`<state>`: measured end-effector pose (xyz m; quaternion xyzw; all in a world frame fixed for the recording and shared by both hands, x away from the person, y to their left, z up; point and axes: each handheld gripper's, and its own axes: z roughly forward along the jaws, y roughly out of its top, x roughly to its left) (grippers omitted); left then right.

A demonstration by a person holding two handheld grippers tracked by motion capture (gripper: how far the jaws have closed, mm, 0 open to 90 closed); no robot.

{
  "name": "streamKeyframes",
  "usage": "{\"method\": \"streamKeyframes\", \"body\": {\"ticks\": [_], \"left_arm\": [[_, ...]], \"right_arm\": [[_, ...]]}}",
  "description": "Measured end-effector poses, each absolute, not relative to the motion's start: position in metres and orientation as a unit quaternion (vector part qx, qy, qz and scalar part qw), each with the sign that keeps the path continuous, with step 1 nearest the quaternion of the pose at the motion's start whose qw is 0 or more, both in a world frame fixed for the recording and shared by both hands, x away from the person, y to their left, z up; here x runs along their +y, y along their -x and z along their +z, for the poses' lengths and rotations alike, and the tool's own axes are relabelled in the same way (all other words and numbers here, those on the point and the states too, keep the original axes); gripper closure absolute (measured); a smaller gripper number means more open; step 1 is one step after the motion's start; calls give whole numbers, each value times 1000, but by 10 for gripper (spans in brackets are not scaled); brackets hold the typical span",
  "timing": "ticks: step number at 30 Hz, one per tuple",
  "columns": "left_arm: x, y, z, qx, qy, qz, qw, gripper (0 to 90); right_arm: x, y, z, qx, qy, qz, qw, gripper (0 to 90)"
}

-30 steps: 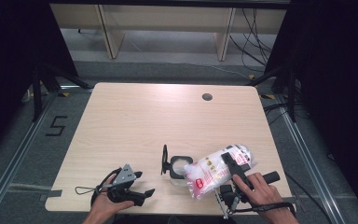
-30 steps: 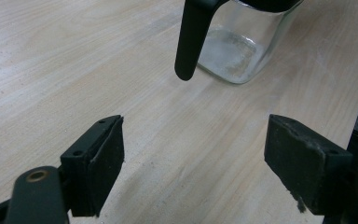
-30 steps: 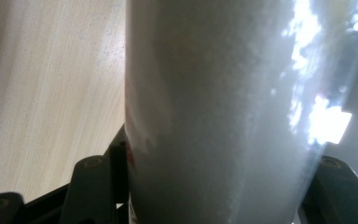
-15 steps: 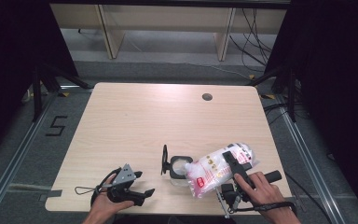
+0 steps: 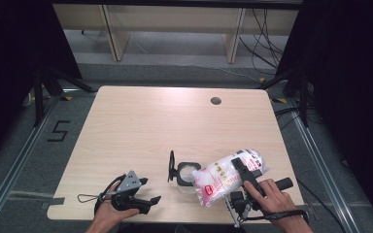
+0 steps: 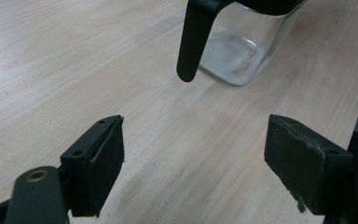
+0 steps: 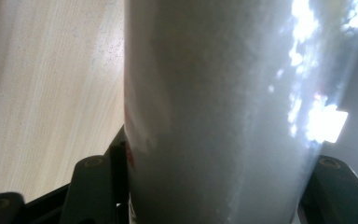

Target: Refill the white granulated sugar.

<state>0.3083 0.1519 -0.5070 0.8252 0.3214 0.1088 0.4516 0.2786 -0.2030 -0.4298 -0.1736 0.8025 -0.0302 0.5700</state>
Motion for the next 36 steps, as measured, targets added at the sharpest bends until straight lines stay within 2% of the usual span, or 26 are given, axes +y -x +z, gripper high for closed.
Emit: {"method": "streamKeyframes", "body": {"ticks": [23,31,33,36], "left_arm": [[151,-309,-508,322,-822,109,457,196],[152,-309,-508,320,-820,109,462,196],[152,-309,-507,321,-822,107,459,196],[153,-309,-506,319,-824,110,455,196]], "right_arm": [[-196,-284,-426,789,204,-22,579,432],[-202,-281,-426,801,164,-29,575,432],[-200,-285,-423,786,209,-29,581,432],[-200,-284,-423,787,206,-23,581,432]]}}
